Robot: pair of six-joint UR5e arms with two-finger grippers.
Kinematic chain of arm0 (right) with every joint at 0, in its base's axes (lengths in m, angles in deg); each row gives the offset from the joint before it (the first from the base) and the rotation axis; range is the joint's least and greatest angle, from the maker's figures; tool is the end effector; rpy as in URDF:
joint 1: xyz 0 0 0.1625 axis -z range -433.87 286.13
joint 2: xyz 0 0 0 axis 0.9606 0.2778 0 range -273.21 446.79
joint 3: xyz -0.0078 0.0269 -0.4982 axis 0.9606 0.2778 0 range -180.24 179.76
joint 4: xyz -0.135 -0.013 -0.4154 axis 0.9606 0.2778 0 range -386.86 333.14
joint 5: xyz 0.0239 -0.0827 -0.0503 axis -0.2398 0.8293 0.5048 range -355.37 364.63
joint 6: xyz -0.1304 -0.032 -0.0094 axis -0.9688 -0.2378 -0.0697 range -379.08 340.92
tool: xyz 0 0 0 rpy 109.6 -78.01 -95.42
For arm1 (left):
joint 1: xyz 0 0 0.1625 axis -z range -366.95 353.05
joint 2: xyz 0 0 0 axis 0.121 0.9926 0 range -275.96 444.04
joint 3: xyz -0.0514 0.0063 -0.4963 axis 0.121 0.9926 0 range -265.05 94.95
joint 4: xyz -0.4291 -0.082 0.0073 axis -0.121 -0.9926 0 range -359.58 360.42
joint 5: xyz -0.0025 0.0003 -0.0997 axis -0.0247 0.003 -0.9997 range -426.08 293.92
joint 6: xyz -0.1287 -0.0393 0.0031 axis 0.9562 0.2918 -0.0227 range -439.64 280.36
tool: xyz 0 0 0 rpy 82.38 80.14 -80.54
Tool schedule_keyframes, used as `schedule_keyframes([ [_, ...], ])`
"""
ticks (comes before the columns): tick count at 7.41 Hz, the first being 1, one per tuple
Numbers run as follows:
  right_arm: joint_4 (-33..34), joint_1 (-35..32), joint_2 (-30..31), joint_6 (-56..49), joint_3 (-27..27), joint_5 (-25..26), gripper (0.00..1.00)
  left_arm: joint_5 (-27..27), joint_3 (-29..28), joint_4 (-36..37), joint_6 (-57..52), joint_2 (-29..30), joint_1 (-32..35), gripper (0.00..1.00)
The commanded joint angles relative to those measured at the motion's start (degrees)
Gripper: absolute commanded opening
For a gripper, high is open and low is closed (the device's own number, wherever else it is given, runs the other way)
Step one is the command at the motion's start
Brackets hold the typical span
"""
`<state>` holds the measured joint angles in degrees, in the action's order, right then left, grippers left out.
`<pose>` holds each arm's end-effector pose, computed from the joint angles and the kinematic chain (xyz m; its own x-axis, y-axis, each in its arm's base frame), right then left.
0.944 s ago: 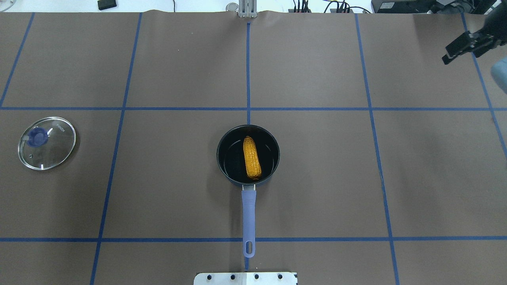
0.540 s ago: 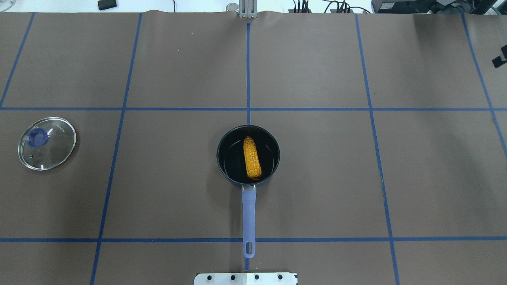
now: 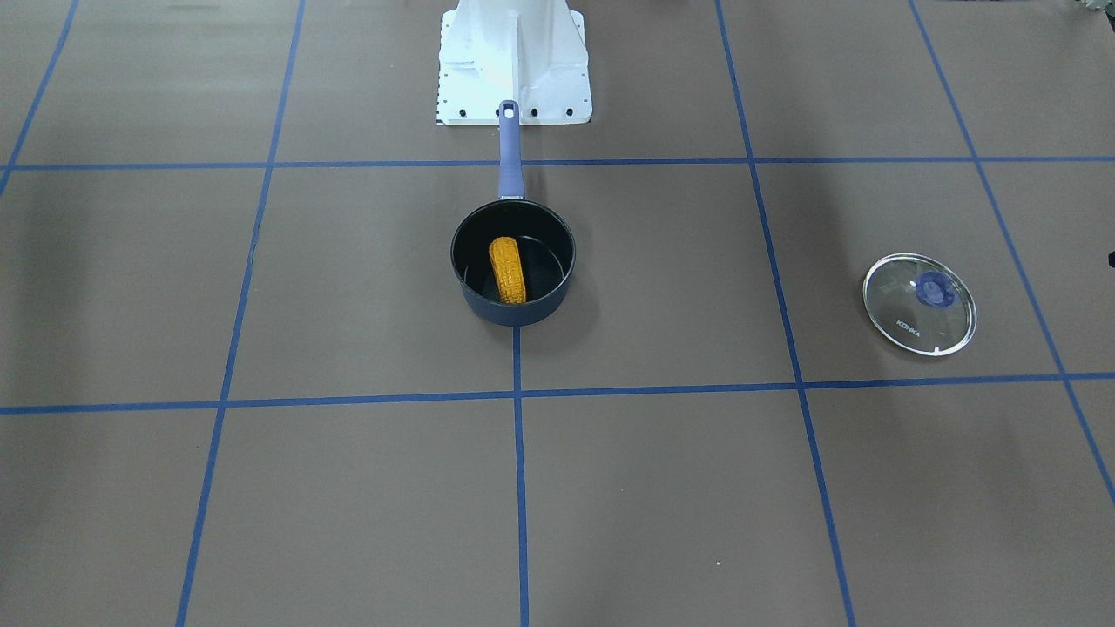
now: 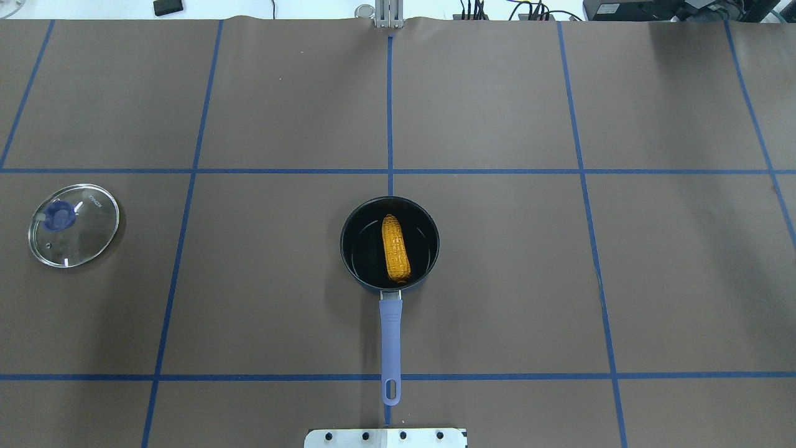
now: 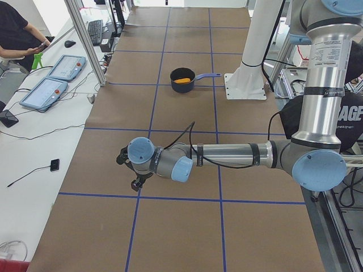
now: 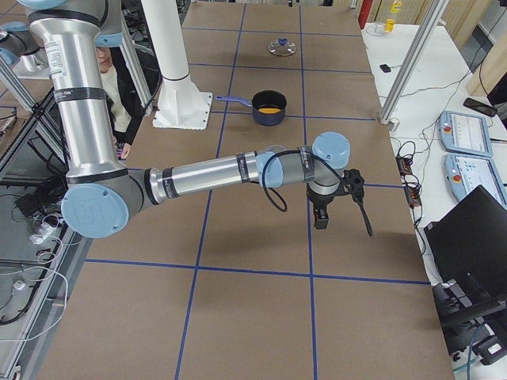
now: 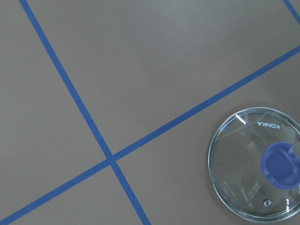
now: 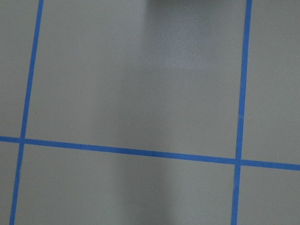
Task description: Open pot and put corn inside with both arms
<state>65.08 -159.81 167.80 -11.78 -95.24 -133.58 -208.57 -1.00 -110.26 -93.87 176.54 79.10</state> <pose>-0.0095 -0.5988 0.6216 0.6572 -0.0767 0.7498 -0.0144 0.9934 0.1142 0.0119 -0.5571 0.7348 0.5571 0.5019 -0.6616 -0.2090 0.8558 0.4732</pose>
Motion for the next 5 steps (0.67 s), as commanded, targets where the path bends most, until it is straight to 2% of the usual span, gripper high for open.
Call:
schedule_keyframes([
  [1,0.1,-0.1,-0.2,-0.2,0.3,1.6,1.00,-0.1,-0.1,-0.1,0.0,0.0,1.0,0.97],
  [5,0.1,-0.1,0.3,-0.2,0.5,1.5,1.00,-0.1,0.0,0.0,0.0,-0.1,1.0,0.97],
])
